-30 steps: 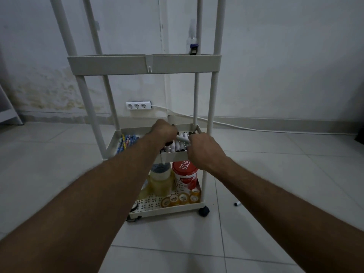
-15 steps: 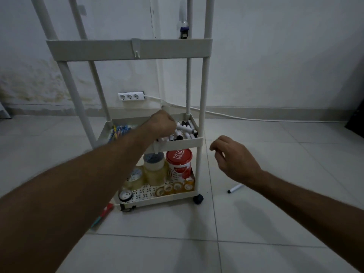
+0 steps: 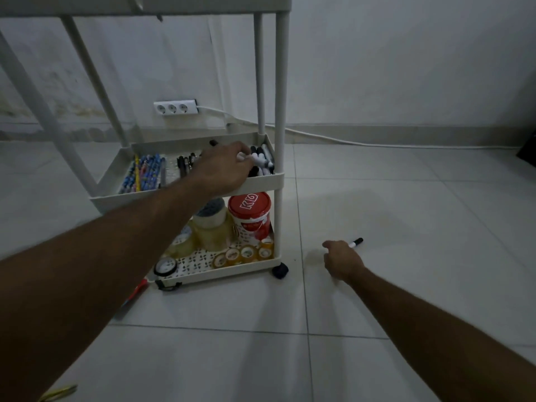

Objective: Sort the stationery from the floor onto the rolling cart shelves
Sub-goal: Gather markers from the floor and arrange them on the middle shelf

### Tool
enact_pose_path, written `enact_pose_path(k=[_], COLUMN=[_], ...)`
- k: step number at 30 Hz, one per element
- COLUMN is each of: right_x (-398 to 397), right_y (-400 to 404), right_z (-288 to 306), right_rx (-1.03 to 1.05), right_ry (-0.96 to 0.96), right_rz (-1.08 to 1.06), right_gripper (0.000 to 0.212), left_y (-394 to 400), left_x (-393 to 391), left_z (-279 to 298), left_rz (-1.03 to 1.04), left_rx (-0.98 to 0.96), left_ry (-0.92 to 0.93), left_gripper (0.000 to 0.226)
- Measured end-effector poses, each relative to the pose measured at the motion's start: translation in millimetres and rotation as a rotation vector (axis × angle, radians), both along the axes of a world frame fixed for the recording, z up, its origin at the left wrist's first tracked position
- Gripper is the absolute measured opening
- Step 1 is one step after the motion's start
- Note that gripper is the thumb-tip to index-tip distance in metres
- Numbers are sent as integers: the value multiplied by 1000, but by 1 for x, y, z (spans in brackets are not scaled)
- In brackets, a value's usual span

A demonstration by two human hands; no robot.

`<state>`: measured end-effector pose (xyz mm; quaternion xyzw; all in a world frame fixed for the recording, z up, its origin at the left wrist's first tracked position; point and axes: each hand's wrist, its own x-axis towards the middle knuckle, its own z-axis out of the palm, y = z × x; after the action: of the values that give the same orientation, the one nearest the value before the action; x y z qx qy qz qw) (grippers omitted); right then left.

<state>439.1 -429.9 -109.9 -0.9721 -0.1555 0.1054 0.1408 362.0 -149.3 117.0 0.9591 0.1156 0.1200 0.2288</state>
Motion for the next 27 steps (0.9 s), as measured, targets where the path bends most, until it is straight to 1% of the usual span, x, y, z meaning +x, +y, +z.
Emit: enact_pose_path(k=[2, 3, 5, 7, 10, 12, 14, 18, 21, 24, 27], right_x=[3, 3, 2, 0, 0, -3, -9, -18, -26, -31, -27], right_y=[-4, -6, -7, -5, -3, -4, -4, -1, 6, 14, 30], right_z=[-18, -26, -38, -34, -25, -21, -8, 46, 105, 166, 218], right_rx=[-63, -48, 66, 93, 130, 173, 294, 628, 837, 929, 902], right_ry=[-45, -53, -4, 14, 3, 17, -3, -57, -65, -101, -123], right_rz=[-31, -62, -124, -118, -233, -247, -251, -247, -191, -67, 82], right_gripper=[32, 32, 36, 29, 24, 21, 15, 5, 6, 12, 16], left_y=[-1, -2, -1, -1, -3, -5, -7, -15, -20, -22, -23], left_x=[2, 3, 4, 4, 3, 1, 0, 1, -1, -4, -4], left_z=[-1, -2, -3, -3, 0, 4, 8, 16, 20, 22, 24], left_rz=[15, 20, 26, 22, 13, 20, 28, 4, -7, -19, 7], left_rx=[31, 41, 61, 62, 47, 48, 61, 79, 28, -69, -72], left_ry=[-4, -4, 7, 11, 32, 59, 80, 95, 88, 21, 22], left_gripper=[47, 49, 52, 50, 41, 41, 39, 35, 26, 35, 40])
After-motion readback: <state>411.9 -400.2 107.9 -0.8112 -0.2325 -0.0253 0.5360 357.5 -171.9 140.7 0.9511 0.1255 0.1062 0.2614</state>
